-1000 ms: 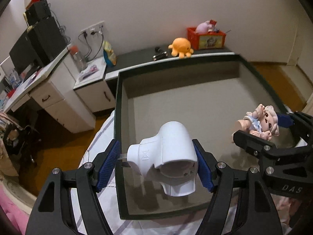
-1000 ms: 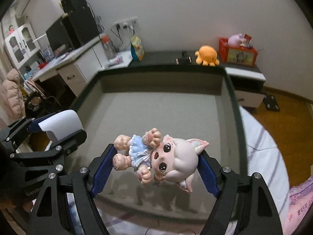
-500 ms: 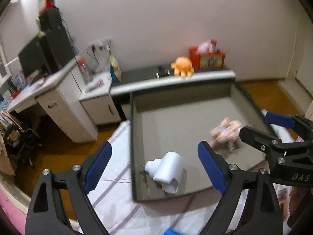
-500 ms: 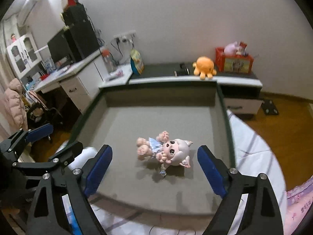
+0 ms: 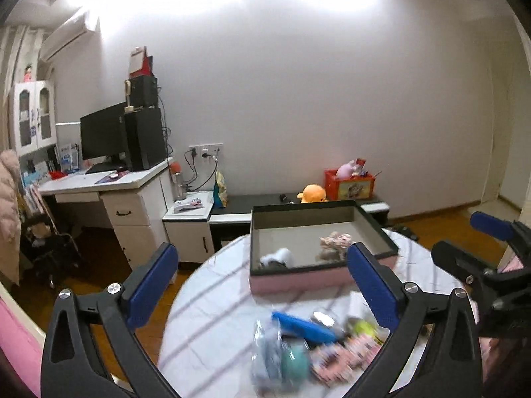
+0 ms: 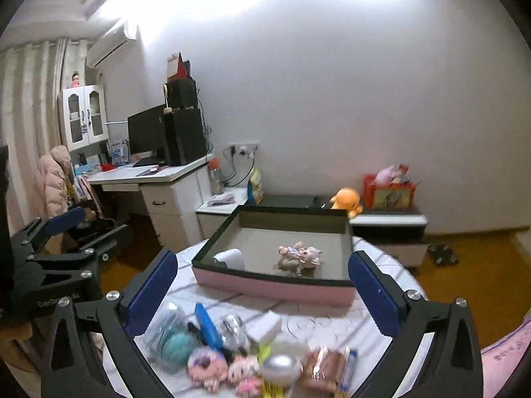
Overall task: Organize rigid objects
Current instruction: 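Withdraw both open grippers from the box back toward the remaining items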
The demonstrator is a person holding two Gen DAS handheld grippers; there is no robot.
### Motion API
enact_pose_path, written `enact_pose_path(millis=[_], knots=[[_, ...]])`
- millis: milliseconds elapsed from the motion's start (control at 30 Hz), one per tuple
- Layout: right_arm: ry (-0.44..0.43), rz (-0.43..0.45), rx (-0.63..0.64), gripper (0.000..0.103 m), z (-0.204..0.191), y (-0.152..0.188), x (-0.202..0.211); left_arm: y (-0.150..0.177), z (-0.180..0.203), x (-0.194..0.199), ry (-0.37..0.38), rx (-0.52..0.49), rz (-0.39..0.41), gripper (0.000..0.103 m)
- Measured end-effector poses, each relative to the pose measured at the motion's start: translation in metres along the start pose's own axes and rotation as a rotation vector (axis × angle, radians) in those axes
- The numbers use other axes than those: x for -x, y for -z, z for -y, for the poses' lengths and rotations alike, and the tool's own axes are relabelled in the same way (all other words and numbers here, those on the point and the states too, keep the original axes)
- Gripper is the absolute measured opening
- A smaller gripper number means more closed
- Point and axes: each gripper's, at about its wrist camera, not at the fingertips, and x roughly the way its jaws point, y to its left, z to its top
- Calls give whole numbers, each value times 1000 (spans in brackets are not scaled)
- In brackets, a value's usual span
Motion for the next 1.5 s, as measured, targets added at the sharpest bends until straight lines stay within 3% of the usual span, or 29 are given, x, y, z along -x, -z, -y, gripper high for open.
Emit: enact_pose_path(millis=[200, 433, 533, 767, 1000, 1167, 1500], knots=[[102, 86, 47, 103, -24, 36, 59, 36, 12, 49, 14, 3, 18, 103], [144, 141, 49, 103, -30, 66, 101, 59, 21, 83, 32, -22, 81, 103], [149, 151, 43, 103, -30, 75, 112, 63, 27, 94, 1, -33, 140, 103], [164, 141, 41, 103, -27, 84, 115, 71, 33, 92, -12, -45, 130, 103], [161, 82, 32, 103, -21, 96, 102, 93, 32, 66, 16, -58, 16, 103], [159, -19, 0, 103, -8, 113, 71, 110, 25, 38, 30, -23, -77, 103], [177, -166, -72, 103, 26, 136, 21, 135, 1, -36, -11, 63, -255, 103]])
